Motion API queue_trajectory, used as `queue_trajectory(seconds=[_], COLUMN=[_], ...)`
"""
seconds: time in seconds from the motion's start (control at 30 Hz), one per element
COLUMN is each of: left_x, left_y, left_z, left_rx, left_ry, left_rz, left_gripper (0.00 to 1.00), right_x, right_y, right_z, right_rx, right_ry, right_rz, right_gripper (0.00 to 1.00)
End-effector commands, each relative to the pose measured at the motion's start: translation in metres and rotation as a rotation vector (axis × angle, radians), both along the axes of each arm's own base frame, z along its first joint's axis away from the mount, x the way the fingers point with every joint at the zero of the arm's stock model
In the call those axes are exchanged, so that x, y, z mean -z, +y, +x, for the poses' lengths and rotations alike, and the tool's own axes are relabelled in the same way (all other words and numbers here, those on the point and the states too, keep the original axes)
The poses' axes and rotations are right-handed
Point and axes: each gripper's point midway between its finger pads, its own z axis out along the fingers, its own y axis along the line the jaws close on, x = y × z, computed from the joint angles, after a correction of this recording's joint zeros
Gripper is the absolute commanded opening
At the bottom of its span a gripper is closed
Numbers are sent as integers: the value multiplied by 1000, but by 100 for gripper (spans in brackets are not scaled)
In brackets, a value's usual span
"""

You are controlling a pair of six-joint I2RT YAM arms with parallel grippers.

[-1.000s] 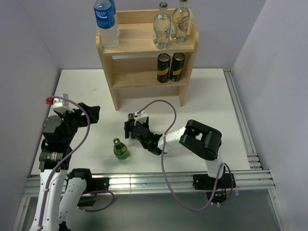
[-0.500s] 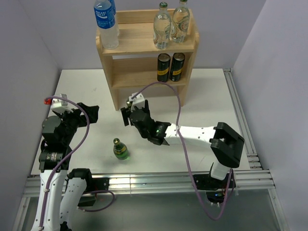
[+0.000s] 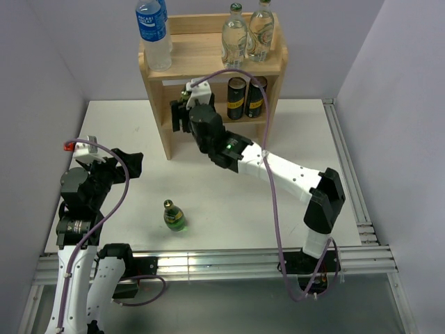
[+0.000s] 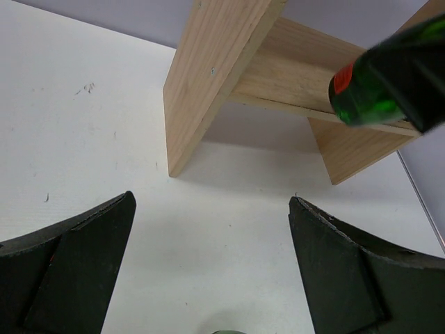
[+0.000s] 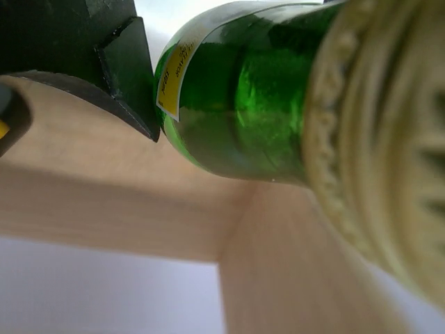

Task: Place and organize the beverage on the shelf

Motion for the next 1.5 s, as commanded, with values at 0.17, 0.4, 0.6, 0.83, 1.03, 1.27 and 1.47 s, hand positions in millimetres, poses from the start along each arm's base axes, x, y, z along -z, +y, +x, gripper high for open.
queue_trajectory(seconds=[0.17,0.4,0.6,0.83,1.03,1.27,1.47], left_x=[-19,-20,-20,-21,-20,-21,-21], left_y=[-3,-4,-6,-7,-1,-1,-1], left_z=[-1,-1,-2,-2,-1,-1,-1], left_rx=[23,32,39,45,24,25,27], left_ry=[-75,-75,-76,-80,-77,-80,-82], left_rz=[6,5,2,1,2,1,1], left_gripper=[99,99,99,99,99,99,99], right_x=[-61,-47,-42,-43,-41,-37,-30], right_y=[-3,10,17,30,40,48,50], right_z=[39,46,54,62,71,79,87], right_rx=[24,16,19,13,9,9,17], right_ry=[-88,-67,-69,-71,-74,-78,-72], right_rz=[111,116,116,122,122,118,110], right_gripper=[0,0,0,0,0,0,0])
